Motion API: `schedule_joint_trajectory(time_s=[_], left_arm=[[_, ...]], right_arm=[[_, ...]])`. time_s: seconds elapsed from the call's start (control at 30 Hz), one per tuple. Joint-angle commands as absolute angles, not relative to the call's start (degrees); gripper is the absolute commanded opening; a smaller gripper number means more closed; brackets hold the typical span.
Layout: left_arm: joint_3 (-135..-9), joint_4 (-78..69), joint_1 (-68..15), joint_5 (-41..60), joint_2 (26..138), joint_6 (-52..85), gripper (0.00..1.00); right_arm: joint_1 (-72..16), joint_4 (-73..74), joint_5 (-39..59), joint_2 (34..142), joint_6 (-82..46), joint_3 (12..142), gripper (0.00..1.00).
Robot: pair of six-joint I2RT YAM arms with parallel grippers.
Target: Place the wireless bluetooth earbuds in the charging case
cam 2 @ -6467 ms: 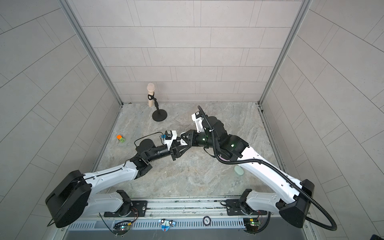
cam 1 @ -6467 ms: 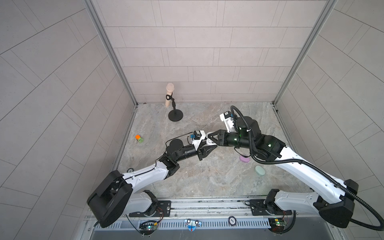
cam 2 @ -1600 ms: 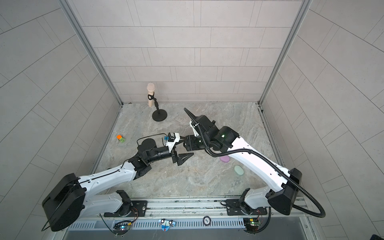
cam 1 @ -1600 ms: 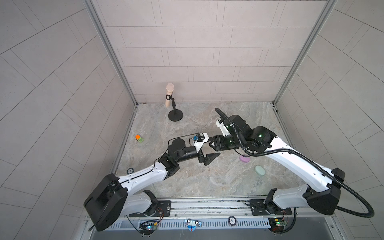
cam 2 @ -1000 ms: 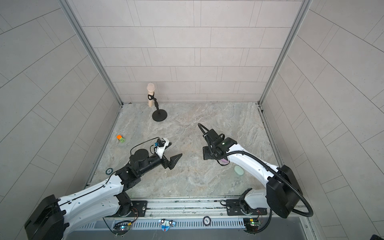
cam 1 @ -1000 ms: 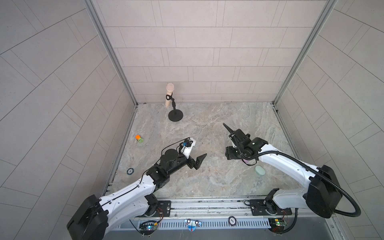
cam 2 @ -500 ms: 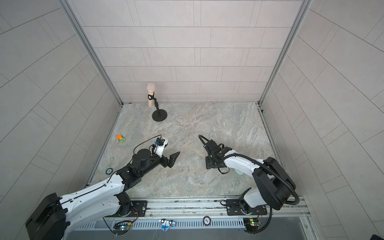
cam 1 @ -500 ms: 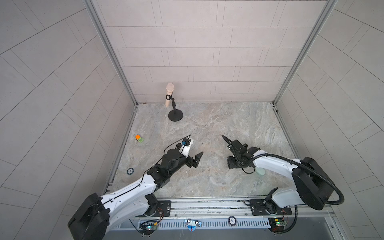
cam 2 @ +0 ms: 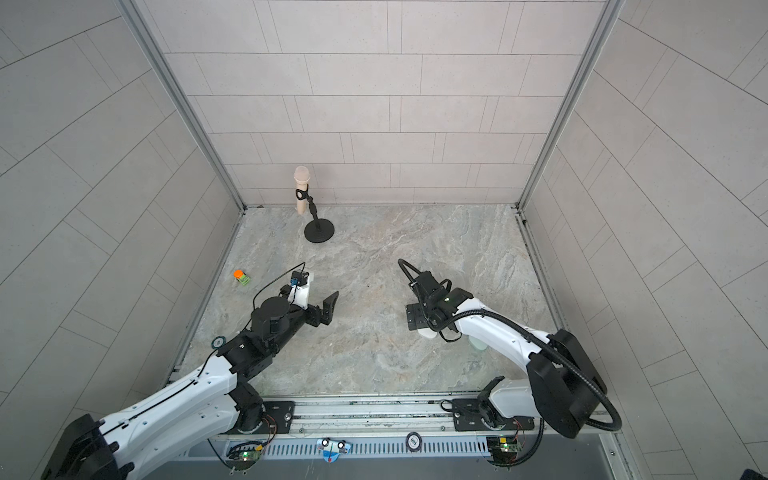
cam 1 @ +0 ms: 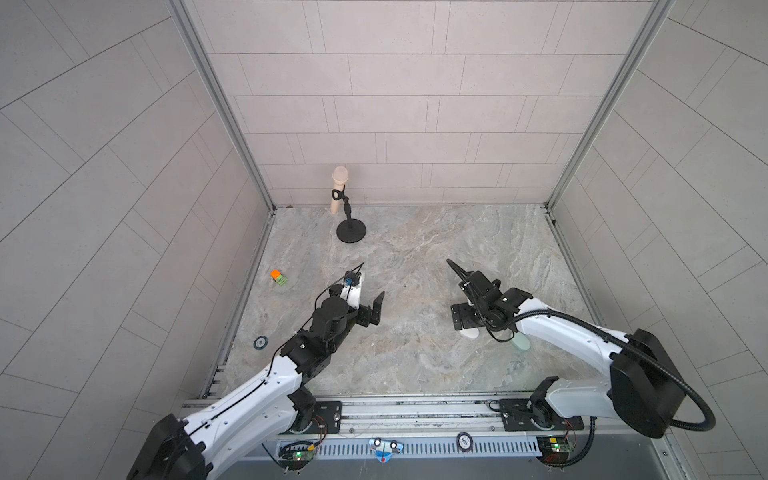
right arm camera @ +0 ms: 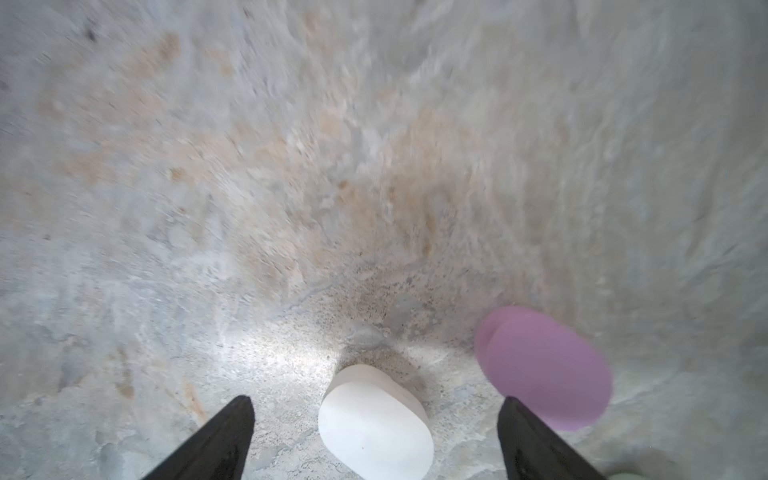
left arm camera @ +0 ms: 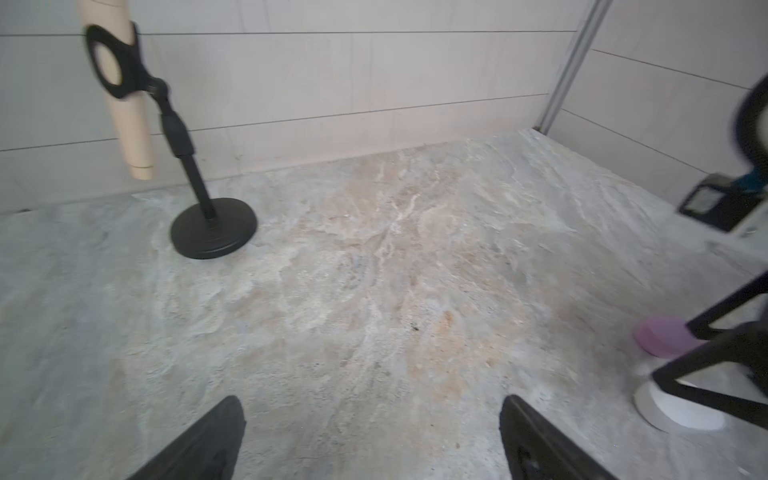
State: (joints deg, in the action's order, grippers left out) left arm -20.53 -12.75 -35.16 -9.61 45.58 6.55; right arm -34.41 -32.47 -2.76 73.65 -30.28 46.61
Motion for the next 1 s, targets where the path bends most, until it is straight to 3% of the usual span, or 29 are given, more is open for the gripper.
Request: schedule_joint_trajectory(time_s=[0.0, 0.1, 0.33, 0.63, 0.97], left_arm=[[-19.9, -10.2, -30.7, -13.1, 43.2, 2.7, 1.0], [-18.9, -13.0, -29.2, -20.1, 42.3, -0.2, 1.0], [-17.7, -18.3, -22.9, -21.7, 47.0, -6.8, 1.0], [-10.3, -37.5, -16.1, -18.7, 53.0, -6.6, 1.0], [-10.1, -58.4, -10.9, -10.1, 69.2, -6.2, 1.0]], right_arm=[[-33.6, -35.9, -12.0, 70.8, -24.7, 49.6, 1.0], [-29.8, -35.0, -16.9, 71.5, -21.7, 51.2, 1.0], [-21.1, -17.2, -29.6, 70.2, -15.0, 46.5, 1.0], [-11.3, 12.4, -28.5, 73.2, -9.0, 31.4, 1.0], [-10.2, 28.8, -27.7, 82.1, -3.6, 29.9, 1.0]])
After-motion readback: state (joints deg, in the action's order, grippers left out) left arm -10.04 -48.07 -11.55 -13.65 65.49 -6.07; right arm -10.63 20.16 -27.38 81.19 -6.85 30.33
